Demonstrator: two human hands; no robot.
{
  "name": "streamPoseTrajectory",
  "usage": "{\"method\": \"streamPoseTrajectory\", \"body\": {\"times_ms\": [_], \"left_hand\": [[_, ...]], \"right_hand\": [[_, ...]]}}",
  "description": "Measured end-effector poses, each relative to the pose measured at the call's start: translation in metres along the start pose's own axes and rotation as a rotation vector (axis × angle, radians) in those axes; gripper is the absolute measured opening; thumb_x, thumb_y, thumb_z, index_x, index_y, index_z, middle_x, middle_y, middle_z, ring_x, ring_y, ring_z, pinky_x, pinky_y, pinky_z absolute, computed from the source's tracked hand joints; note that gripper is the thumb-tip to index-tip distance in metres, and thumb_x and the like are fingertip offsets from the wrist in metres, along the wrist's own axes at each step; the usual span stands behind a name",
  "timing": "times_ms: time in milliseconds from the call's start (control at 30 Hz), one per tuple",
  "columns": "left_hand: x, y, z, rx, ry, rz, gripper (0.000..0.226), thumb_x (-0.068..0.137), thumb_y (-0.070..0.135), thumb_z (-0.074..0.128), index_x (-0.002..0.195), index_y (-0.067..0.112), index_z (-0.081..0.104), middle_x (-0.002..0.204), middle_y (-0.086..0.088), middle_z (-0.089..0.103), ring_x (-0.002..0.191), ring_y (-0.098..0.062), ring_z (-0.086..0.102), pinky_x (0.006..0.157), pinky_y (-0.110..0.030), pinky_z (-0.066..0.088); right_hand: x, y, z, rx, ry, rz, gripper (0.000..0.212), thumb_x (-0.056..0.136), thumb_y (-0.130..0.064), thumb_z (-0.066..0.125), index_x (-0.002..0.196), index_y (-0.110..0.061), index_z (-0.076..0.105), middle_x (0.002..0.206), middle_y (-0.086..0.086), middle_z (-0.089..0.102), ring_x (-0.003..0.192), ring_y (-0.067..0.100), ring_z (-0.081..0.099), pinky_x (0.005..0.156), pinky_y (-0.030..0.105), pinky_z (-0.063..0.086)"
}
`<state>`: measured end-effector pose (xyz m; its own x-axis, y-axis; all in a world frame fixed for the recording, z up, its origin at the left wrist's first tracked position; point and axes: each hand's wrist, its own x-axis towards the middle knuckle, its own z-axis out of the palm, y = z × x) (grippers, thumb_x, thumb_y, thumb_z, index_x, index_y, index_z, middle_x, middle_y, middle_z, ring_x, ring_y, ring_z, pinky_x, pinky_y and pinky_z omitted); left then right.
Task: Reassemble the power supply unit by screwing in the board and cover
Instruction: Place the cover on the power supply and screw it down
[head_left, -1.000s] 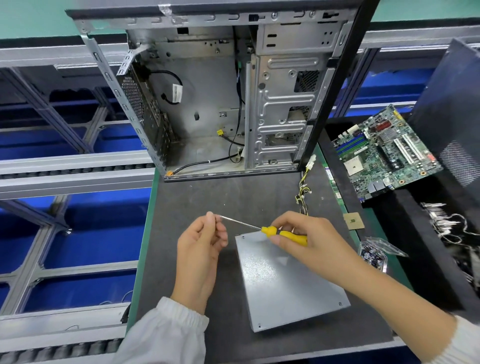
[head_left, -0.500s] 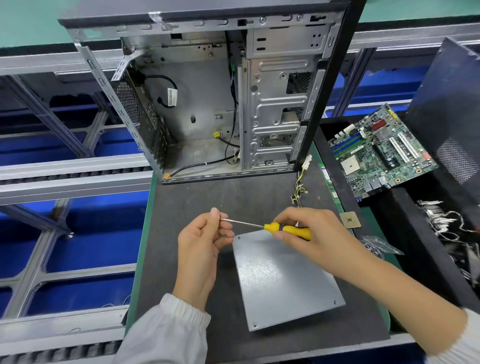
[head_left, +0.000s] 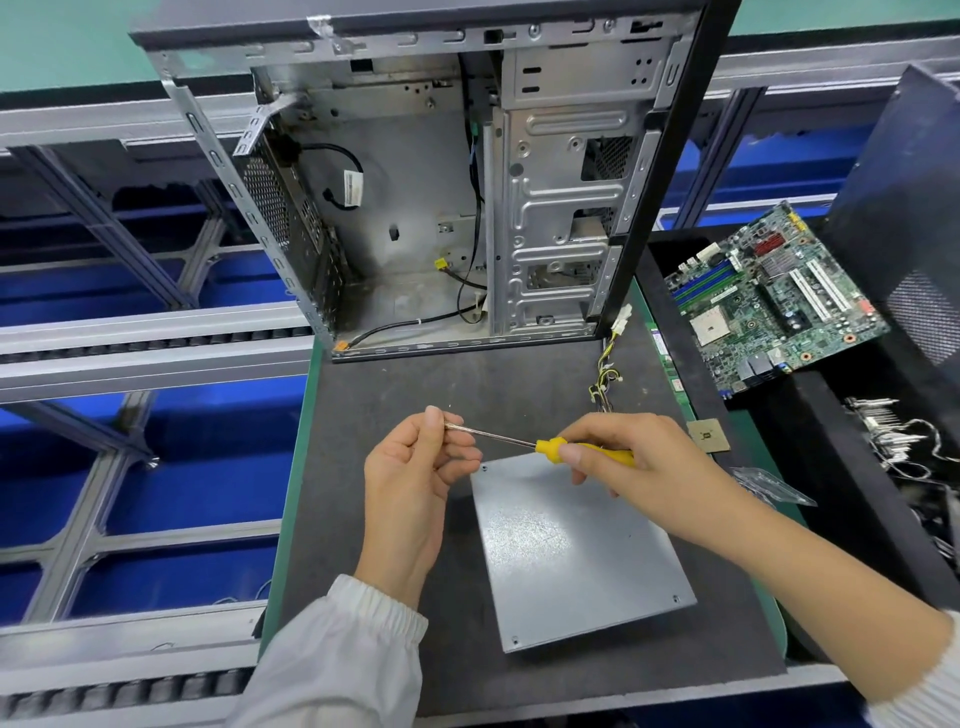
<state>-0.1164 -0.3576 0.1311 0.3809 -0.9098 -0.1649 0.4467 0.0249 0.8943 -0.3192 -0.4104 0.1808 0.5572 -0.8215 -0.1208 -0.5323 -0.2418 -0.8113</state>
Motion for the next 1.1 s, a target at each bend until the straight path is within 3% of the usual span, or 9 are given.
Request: {"method": "streamPoseTrajectory", "body": {"times_ms": [267, 467, 567, 667, 800, 1000, 1100], "left_hand": [[0.002, 0.001, 0.001, 0.023, -0.048, 0.031, 0.027, 0.089, 0.030, 0.056, 0.076, 0.021, 0.077, 0.068, -0.002, 0.067, 0.060, -0.011, 0.065, 0.057, -0.018, 0.054], [0.003, 0.005, -0.002, 0.148, -0.045, 0.126, 0.022, 0.089, 0.024, 0.057, 0.079, 0.016, 0.076, 0.069, -0.011, 0.069, 0.059, -0.019, 0.067, 0.057, -0.023, 0.056], [0.005, 0.009, -0.004, 0.206, -0.065, 0.145, 0.021, 0.088, 0.023, 0.059, 0.079, 0.014, 0.075, 0.067, -0.012, 0.069, 0.056, -0.021, 0.067, 0.055, -0.024, 0.055], [0.005, 0.009, -0.005, 0.215, -0.080, 0.162, 0.020, 0.088, 0.022, 0.060, 0.078, 0.016, 0.076, 0.066, -0.011, 0.069, 0.055, -0.021, 0.066, 0.054, -0.023, 0.054], [0.004, 0.006, -0.005, 0.182, -0.077, 0.196, 0.019, 0.089, 0.023, 0.060, 0.081, 0.017, 0.076, 0.066, -0.009, 0.068, 0.055, -0.019, 0.065, 0.054, -0.022, 0.053], [0.005, -0.004, -0.008, 0.173, -0.065, 0.195, 0.022, 0.089, 0.028, 0.060, 0.088, 0.017, 0.079, 0.068, -0.006, 0.066, 0.057, -0.016, 0.062, 0.055, -0.022, 0.052], [0.007, -0.009, -0.010, 0.194, -0.080, 0.189, 0.030, 0.092, 0.036, 0.056, 0.097, 0.018, 0.079, 0.072, -0.005, 0.065, 0.061, -0.015, 0.060, 0.056, -0.022, 0.052]], "right_hand": [[-0.001, -0.007, -0.006, 0.014, -0.049, 0.028, 0.022, 0.096, -0.027, 0.052, 0.076, -0.029, 0.062, 0.066, -0.007, 0.065, 0.053, 0.003, 0.044, 0.058, 0.027, 0.039], [-0.001, -0.013, -0.010, -0.039, -0.035, 0.009, 0.020, 0.095, -0.029, 0.054, 0.078, -0.031, 0.063, 0.066, -0.007, 0.064, 0.054, 0.002, 0.044, 0.053, 0.017, 0.035], [-0.002, -0.016, -0.014, -0.153, -0.018, -0.047, 0.007, 0.089, -0.037, 0.060, 0.091, -0.032, 0.065, 0.074, -0.011, 0.064, 0.067, 0.004, 0.055, 0.061, 0.021, 0.043], [-0.003, -0.020, -0.018, -0.187, 0.006, -0.069, 0.026, 0.078, -0.038, 0.073, 0.098, -0.039, 0.057, 0.086, -0.018, 0.061, 0.084, -0.001, 0.057, 0.071, 0.010, 0.043], [0.006, -0.029, -0.023, -0.038, 0.003, -0.065, 0.013, 0.079, -0.027, 0.074, 0.082, -0.024, 0.061, 0.078, -0.011, 0.069, 0.075, 0.007, 0.066, 0.076, 0.030, 0.052], [0.013, -0.033, -0.030, -0.081, -0.056, -0.058, 0.016, 0.085, -0.035, 0.064, 0.082, -0.020, 0.070, 0.072, -0.009, 0.072, 0.076, 0.002, 0.066, 0.081, 0.028, 0.049], [0.015, -0.034, -0.033, -0.112, -0.056, -0.049, 0.016, 0.085, -0.036, 0.063, 0.082, -0.022, 0.070, 0.073, -0.009, 0.072, 0.077, 0.006, 0.066, 0.081, 0.035, 0.051]]}}
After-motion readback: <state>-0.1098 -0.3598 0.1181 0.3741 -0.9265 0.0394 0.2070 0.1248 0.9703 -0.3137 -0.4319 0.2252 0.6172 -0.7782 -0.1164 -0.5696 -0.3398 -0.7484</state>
